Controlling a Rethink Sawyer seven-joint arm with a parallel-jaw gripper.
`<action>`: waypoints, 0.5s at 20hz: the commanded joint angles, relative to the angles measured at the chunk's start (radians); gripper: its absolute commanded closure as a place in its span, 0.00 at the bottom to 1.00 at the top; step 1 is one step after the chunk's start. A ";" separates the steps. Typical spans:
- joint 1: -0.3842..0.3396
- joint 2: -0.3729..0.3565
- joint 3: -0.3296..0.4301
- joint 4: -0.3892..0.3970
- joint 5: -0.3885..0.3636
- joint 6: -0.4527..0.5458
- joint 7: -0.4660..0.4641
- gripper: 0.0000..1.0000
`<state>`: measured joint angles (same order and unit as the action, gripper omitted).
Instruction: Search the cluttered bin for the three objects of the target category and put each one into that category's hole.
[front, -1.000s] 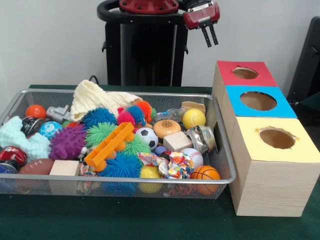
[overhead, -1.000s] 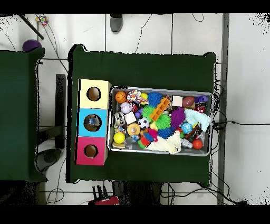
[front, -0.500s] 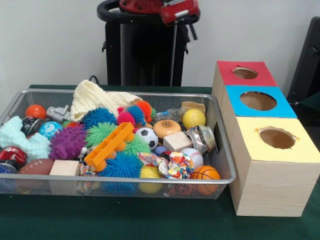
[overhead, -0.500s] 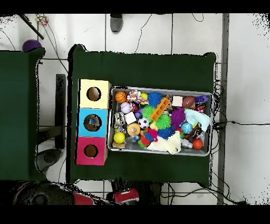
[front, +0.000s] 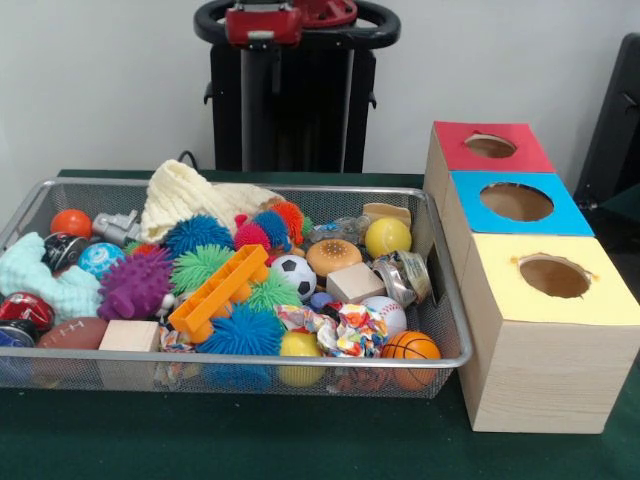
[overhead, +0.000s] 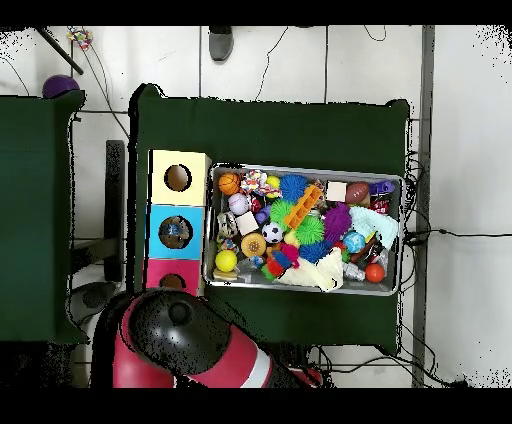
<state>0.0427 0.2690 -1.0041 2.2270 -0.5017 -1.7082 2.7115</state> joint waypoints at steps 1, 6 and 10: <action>-0.052 0.160 0.089 -0.116 -0.090 0.285 -0.075 0.00; -0.017 0.118 0.142 -0.138 -0.104 0.311 -0.078 0.00; -0.008 0.123 0.198 -0.141 -0.066 0.340 -0.073 0.00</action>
<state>0.0285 0.2922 -1.0172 2.1831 -0.5343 -1.4812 2.7115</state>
